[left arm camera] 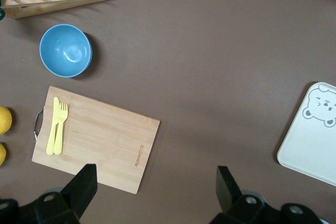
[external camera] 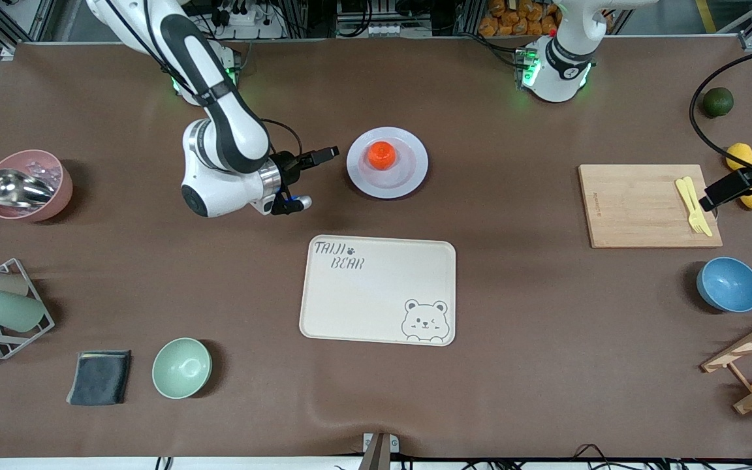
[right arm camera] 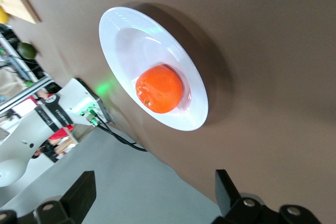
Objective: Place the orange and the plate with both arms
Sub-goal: 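Withdraw the left gripper while the right gripper reaches the plate rim, then grasp the white plate rim with the right gripper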
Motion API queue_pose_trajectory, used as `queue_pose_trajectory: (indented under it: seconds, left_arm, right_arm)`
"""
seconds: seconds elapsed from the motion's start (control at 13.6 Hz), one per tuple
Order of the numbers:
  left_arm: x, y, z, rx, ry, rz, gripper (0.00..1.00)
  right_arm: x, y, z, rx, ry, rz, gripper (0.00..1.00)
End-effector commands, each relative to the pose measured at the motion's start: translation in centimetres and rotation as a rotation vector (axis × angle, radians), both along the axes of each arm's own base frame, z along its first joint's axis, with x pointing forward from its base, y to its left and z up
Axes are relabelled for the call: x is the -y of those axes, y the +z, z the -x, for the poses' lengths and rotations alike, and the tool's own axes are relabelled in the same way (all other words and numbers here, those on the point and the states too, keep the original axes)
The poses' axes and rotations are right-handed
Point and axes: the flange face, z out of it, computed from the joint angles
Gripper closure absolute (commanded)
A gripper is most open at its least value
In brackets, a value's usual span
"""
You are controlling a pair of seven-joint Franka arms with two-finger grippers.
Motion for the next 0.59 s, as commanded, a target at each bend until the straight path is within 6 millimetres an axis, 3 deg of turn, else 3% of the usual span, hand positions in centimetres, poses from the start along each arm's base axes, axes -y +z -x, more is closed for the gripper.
queue_pose_trajectory:
  seconds: [0.0, 0.22, 0.51]
  left_arm:
    - [0.3, 0.1, 0.6, 0.005, -0.021, 0.019, 0.0]
    - [1.4, 0.0, 0.1, 0.027, -0.036, 0.026, 0.0]
    - [1.5, 0.0, 0.1, 0.027, -0.039, 0.028, 0.0]
  right_arm:
    - [-0.1, -2.0, 2.2, 0.032, -0.024, -0.029, 0.0]
    - [-1.8, -5.1, 4.7, 0.09, -0.049, -0.074, 0.0]
    - [-2.2, -6.8, 5.4, 0.104, -0.062, -0.092, 0.0]
